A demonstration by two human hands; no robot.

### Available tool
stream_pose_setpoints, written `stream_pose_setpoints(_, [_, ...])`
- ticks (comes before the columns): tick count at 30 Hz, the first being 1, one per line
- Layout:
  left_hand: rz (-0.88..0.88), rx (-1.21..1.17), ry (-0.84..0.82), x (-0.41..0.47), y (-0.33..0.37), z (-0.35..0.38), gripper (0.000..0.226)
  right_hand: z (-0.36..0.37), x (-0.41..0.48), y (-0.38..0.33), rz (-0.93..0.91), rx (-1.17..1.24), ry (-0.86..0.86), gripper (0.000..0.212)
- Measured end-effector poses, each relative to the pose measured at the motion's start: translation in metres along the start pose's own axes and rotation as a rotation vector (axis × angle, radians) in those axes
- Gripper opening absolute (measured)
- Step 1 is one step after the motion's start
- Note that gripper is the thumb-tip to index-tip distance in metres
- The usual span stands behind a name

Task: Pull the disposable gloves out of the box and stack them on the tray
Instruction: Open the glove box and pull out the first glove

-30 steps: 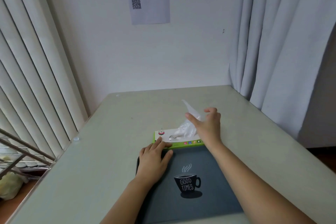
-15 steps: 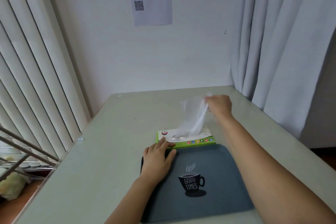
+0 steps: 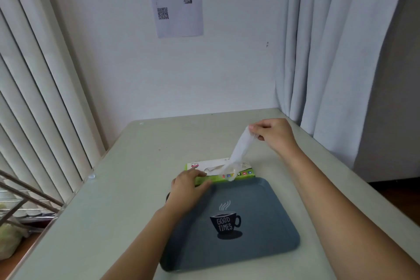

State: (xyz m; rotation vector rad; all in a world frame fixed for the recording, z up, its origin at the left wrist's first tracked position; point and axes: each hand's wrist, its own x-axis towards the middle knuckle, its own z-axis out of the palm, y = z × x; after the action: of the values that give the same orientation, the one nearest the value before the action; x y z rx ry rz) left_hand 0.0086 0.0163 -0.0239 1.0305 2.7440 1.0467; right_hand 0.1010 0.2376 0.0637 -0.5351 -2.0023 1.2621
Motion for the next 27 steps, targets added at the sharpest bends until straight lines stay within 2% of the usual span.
stream_pose_setpoints(4, [0.093, -0.200, 0.001, 0.008, 0.036, -0.011, 0.058, -0.001, -0.007, -0.001, -0.028, -0.051, -0.005, 0.017])
stream_pose_setpoints(7, [0.142, -0.215, -0.010, 0.017, 0.064, -0.009, 0.068, 0.002, -0.010, -0.005, -0.002, -0.053, -0.064, 0.022])
stream_pose_setpoints(9, [0.129, -0.238, 0.047, 0.024, 0.074, -0.006, 0.051, 0.005, -0.011, -0.007, 0.008, -0.050, -0.107, 0.033])
stream_pose_setpoints(12, [0.069, -0.316, 0.223, 0.038, 0.076, -0.008, 0.009, 0.005, -0.012, -0.004, 0.066, 0.061, -0.195, 0.039])
stream_pose_setpoints(15, [0.015, -0.349, 0.338, 0.053, 0.070, -0.017, 0.003, 0.000, -0.012, 0.005, 0.119, 0.247, -0.374, 0.017])
stream_pose_setpoints(16, [-0.014, -0.364, 0.378, 0.054, 0.068, -0.019, 0.009, -0.001, -0.012, 0.008, 0.122, 0.275, -0.422, 0.008])
stream_pose_setpoints(19, [-0.041, -0.430, 0.488, 0.046, 0.073, -0.025, 0.015, -0.002, -0.012, 0.011, 0.118, 0.330, -0.438, 0.004])
stream_pose_setpoints(21, [-0.013, -0.452, 0.448, 0.034, 0.079, -0.023, 0.035, -0.001, -0.010, 0.009, 0.110, 0.328, -0.403, 0.002])
stream_pose_setpoints(23, [-0.015, -0.469, 0.283, 0.021, 0.087, -0.018, 0.051, 0.002, -0.011, 0.005, 0.088, 0.290, -0.388, 0.006])
stream_pose_setpoints(25, [-0.056, -0.545, 0.137, 0.017, 0.091, -0.014, 0.046, 0.006, -0.013, -0.001, 0.064, 0.275, -0.415, 0.008])
stream_pose_setpoints(27, [-0.103, -0.678, 0.073, 0.020, 0.091, -0.014, 0.035, 0.009, -0.018, -0.007, 0.039, 0.278, -0.479, 0.010])
